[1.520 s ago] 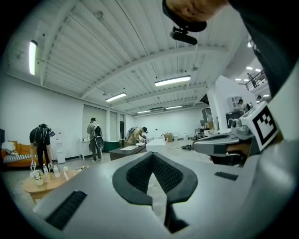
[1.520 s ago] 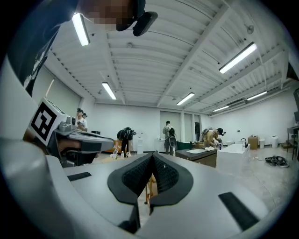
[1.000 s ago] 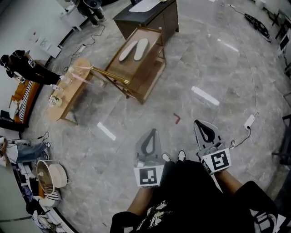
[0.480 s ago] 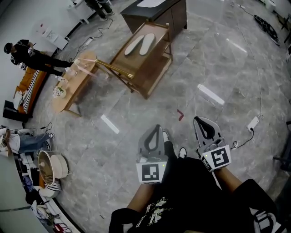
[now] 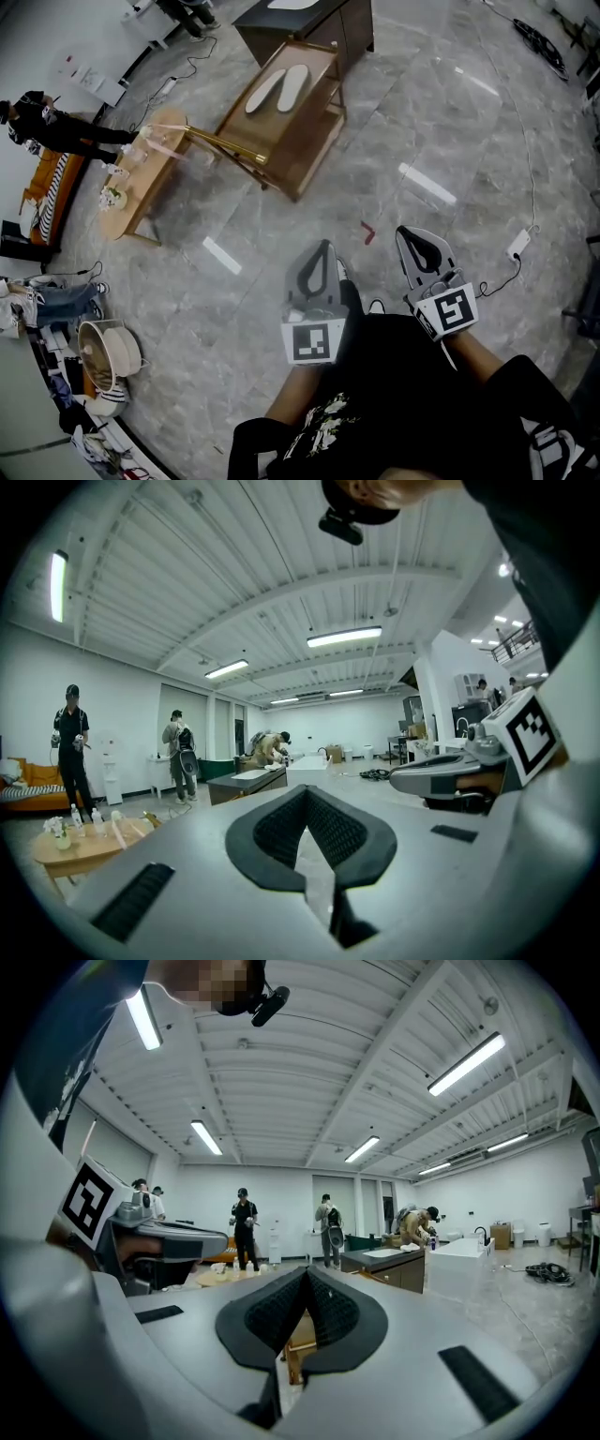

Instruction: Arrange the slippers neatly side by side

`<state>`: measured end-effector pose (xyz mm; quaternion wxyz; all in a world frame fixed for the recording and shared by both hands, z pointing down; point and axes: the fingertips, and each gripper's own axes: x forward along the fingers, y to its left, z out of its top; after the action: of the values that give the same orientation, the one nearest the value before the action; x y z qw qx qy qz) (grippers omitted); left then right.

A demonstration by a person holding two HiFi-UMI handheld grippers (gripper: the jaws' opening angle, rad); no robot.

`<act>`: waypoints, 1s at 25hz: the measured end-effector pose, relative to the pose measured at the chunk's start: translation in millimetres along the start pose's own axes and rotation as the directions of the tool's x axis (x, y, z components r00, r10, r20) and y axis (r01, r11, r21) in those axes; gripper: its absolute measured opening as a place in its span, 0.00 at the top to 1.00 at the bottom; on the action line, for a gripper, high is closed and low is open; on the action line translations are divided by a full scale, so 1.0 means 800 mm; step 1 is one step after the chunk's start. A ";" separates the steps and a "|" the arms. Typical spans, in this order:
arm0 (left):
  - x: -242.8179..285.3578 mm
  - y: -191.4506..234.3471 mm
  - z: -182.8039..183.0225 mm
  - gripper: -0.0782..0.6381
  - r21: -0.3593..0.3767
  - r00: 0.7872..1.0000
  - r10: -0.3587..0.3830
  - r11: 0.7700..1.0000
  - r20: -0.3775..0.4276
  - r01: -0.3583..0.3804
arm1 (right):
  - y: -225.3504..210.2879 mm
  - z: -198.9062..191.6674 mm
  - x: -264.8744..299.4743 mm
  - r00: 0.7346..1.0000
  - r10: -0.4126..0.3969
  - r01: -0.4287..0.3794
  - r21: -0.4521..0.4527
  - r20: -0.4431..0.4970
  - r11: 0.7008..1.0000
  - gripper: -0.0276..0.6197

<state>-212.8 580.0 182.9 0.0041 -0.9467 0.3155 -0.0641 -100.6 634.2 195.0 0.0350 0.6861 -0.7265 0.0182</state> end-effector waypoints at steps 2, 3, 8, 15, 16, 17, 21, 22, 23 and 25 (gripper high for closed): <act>0.010 0.009 0.000 0.89 -0.008 1.000 0.003 1.000 -0.010 -0.003 | -0.004 0.004 0.013 1.000 0.003 -0.003 -0.006 0.004 1.000 0.96; 0.016 0.015 0.000 0.89 -0.010 1.000 0.006 1.000 -0.011 -0.006 | -0.005 0.006 0.022 1.000 0.006 -0.006 -0.009 0.008 1.000 0.96; 0.047 0.044 0.006 0.89 0.002 1.000 0.005 1.000 -0.002 -0.005 | -0.014 0.008 0.060 1.000 0.014 -0.014 -0.013 -0.005 1.000 0.96; 0.082 0.083 0.001 0.89 0.008 1.000 -0.020 1.000 -0.019 0.020 | -0.021 0.011 0.112 1.000 0.004 -0.004 -0.009 -0.013 1.000 0.96; 0.085 0.091 0.000 0.89 0.008 1.000 -0.022 1.000 -0.020 0.022 | -0.020 0.012 0.119 1.000 0.002 -0.003 -0.013 -0.012 1.000 0.96; 0.088 0.098 -0.001 0.89 0.005 1.000 -0.024 1.000 -0.020 0.024 | -0.019 0.012 0.127 1.000 0.000 0.000 -0.017 -0.013 1.000 0.96; 0.105 0.129 0.010 0.89 0.014 0.999 -0.037 0.999 0.004 0.036 | -0.011 0.019 0.159 1.000 -0.006 0.005 -0.017 -0.012 1.000 0.96; 0.110 0.134 0.012 0.89 0.021 0.999 -0.042 0.999 0.011 0.042 | -0.011 0.022 0.165 1.000 -0.006 0.006 -0.024 -0.011 1.000 0.96; 0.115 0.137 0.014 0.89 0.025 0.999 -0.047 0.999 0.016 0.047 | -0.011 0.024 0.171 1.000 -0.006 0.005 -0.032 -0.013 0.999 0.96; 0.122 0.145 0.014 0.89 0.016 0.998 -0.056 0.998 0.024 0.056 | -0.008 0.026 0.182 1.000 -0.007 0.006 -0.043 -0.016 0.999 0.96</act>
<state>-203.7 428.1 178.2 0.0135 -0.9559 0.2882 -0.0552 -103.2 487.4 185.4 0.0559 0.6873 -0.7242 0.0079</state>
